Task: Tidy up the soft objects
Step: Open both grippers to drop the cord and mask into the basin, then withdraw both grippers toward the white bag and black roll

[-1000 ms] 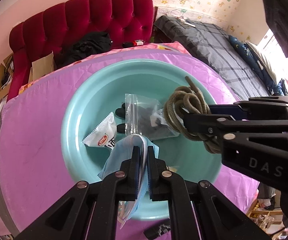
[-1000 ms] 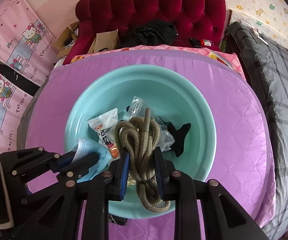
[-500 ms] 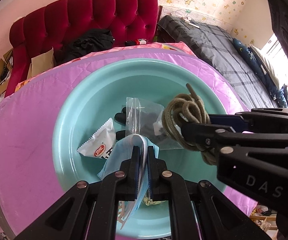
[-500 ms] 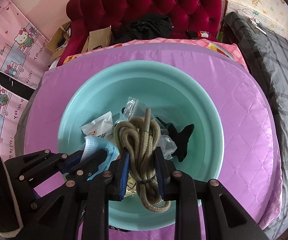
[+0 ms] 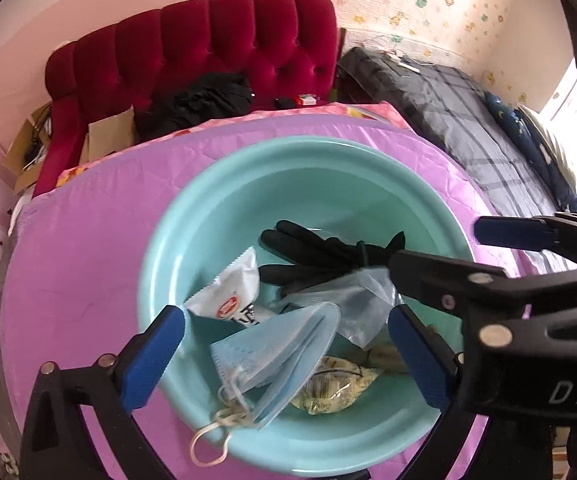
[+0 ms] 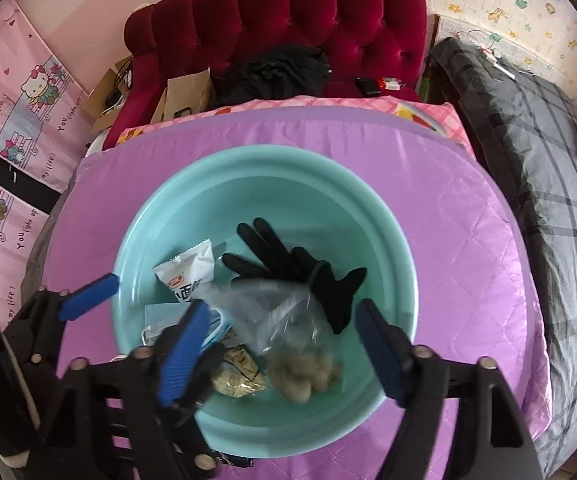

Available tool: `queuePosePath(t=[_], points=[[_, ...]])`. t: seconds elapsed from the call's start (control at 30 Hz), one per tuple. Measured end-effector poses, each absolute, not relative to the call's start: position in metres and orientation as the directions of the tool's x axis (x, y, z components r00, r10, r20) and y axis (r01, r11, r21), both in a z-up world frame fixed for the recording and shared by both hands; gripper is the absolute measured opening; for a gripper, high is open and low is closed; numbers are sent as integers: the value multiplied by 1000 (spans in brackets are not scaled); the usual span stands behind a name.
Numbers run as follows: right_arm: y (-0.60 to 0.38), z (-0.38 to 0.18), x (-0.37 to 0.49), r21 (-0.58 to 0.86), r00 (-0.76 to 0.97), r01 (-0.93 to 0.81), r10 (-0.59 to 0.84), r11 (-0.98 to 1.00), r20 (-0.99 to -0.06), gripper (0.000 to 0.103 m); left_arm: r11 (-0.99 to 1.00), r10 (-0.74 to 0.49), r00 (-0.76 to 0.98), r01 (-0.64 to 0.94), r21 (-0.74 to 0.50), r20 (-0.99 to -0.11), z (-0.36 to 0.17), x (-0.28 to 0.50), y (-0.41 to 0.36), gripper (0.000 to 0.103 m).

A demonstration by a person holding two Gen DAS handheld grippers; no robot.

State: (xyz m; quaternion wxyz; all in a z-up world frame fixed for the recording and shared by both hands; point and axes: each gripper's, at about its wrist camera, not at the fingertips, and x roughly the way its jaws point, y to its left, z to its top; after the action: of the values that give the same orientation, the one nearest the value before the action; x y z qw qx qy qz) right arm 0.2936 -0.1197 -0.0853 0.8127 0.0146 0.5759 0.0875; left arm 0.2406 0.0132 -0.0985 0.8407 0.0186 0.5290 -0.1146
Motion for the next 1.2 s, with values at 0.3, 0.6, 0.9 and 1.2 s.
queuePosePath(t=[0.3,0.6,0.9,1.2], points=[[-122,-79,276,68,353,-137,113,988,-929,103,974,-141,420,219,-50,-896,-92,221,17,103],[-127,-75,244,59,355,-151,110,987,-929,103,976,-116,417,217,-25,-902,-87,185,24,103],[-134,-73,207,50,357,-164,107,985,-928,103,976,-105,437,218,-8,-893,-81,143,29,103],[-142,-79,172,42,361,-175,104,984,-927,103,974,-106,445,226,-3,-889,-84,102,34,103]])
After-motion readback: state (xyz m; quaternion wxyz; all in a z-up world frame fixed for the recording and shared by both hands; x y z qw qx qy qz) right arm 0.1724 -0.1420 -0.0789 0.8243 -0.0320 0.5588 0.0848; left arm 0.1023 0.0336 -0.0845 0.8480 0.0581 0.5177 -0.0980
